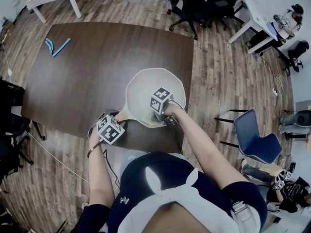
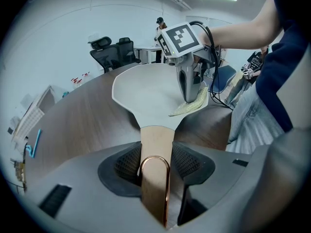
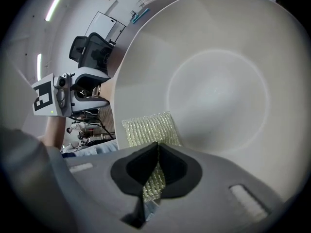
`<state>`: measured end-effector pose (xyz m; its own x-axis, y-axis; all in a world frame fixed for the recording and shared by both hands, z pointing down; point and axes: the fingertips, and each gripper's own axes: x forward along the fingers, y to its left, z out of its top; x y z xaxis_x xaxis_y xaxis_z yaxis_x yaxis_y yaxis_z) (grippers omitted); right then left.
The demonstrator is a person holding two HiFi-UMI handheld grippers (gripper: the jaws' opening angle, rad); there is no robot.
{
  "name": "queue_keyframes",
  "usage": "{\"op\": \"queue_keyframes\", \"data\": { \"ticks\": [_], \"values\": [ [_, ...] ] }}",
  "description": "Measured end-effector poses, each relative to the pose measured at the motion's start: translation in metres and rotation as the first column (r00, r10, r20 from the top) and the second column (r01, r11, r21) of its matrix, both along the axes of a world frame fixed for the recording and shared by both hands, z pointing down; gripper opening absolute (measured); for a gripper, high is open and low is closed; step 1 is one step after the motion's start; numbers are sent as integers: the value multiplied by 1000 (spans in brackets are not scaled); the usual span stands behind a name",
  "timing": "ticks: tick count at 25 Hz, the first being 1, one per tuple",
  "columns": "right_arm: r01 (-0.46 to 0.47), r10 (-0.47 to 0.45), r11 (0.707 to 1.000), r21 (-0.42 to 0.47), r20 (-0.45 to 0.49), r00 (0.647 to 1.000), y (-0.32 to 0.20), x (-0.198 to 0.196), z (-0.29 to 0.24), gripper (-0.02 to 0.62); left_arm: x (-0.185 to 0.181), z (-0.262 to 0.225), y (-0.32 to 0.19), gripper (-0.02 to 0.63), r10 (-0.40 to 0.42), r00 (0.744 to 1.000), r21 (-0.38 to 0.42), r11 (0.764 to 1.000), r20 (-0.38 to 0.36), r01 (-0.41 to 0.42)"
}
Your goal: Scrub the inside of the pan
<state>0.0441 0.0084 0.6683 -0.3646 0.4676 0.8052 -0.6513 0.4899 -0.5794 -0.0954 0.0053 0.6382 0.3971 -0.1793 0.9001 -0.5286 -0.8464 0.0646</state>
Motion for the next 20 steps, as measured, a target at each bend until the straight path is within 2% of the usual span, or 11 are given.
{"op": "queue_keyframes", "data": {
  "ticks": [12,20],
  "values": [
    [-22,16,997,78,80,997,-6,-29,0,9,-2,-2,-1,193,2,1000,5,1000,-7,-2],
    [22,-52,976,218,136,989,-18,-43,0,9,-1,-1,-1,193,8,1000,-2,1000,-6,-8]
  ]
}}
